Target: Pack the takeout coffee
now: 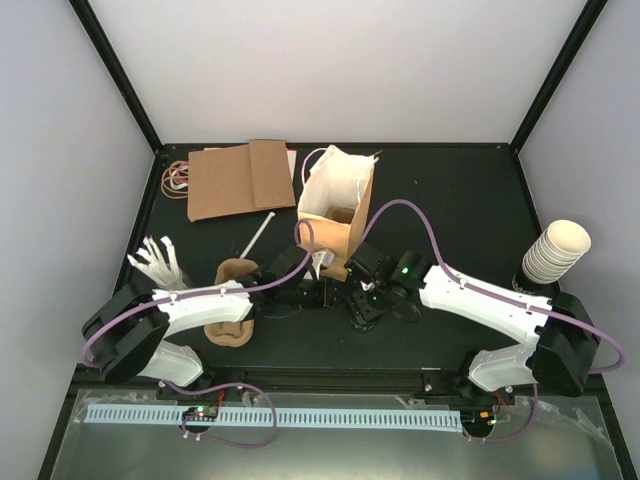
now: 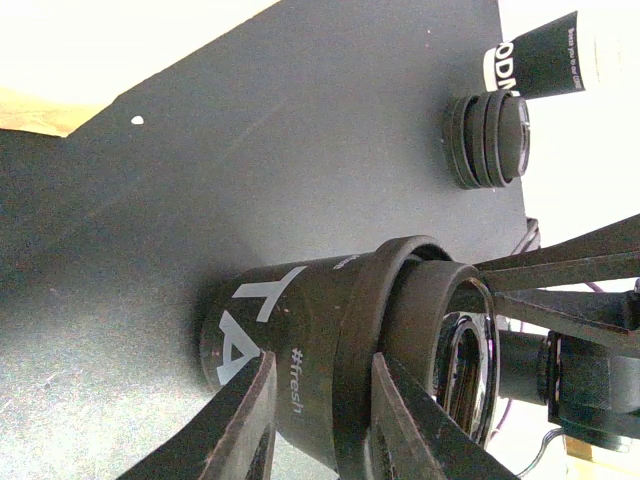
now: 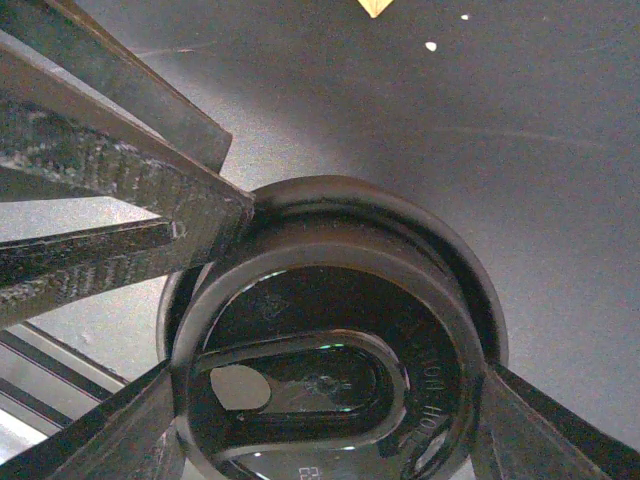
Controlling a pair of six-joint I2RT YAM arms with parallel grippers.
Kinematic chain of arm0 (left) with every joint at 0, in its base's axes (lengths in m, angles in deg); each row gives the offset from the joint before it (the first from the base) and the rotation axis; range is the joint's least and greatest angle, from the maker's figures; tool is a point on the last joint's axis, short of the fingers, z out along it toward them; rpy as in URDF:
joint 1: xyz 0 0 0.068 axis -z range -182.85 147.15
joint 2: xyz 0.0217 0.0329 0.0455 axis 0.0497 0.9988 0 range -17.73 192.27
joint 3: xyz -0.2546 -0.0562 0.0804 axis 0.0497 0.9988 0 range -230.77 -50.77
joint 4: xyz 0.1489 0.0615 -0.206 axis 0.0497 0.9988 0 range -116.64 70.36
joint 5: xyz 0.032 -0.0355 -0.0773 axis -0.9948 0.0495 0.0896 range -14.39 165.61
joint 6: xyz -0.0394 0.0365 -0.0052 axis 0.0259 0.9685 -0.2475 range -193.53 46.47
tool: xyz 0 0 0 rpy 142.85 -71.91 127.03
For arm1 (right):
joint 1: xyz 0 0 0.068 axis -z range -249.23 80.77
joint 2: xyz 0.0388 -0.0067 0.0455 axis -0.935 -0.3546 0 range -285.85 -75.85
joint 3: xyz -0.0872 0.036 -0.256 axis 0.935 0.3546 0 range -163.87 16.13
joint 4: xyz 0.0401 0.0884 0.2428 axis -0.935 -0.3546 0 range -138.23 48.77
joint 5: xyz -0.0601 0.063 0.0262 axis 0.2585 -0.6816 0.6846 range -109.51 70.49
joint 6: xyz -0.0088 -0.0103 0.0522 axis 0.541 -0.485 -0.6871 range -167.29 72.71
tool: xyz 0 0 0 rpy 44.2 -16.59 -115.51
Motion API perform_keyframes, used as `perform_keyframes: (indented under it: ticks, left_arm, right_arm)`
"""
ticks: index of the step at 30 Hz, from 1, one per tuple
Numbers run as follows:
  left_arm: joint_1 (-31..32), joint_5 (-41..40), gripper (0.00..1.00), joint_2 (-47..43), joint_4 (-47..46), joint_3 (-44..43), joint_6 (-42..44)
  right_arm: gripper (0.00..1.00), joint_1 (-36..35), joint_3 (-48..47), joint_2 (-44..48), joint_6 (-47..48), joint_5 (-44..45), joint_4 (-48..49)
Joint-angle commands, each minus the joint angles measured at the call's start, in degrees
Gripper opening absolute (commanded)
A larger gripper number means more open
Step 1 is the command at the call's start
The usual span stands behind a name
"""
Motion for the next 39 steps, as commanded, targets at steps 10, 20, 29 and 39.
perform_keyframes:
  ticks: [10, 20, 29, 39]
  left_arm:
    - [-0.07, -2.30, 0.20, 4.06, 3.97, 1.40, -0.16]
    - [0.31, 0.36, 0.20, 7.07, -1.57, 5.77, -3.50]
    - [1.25, 0.24, 0.20, 8.99, -5.50, 8.20, -5.33]
    - [1.33, 0.66, 0.23, 3.56, -6.74, 8.14, -5.40]
  right_arm:
    - [0.71, -0.97, 4.82, -4.55, -0.31, -5.55, -1.71]
    - [0.71, -0.93, 3.69, -5.55, 0.46, -6.34, -2.43]
    - [0.71, -0.86, 4.41, -6.25, 0.72, -7.18, -1.85]
    - [0.71, -0.81, 4.04, -6.64, 0.51, -6.26, -2.35]
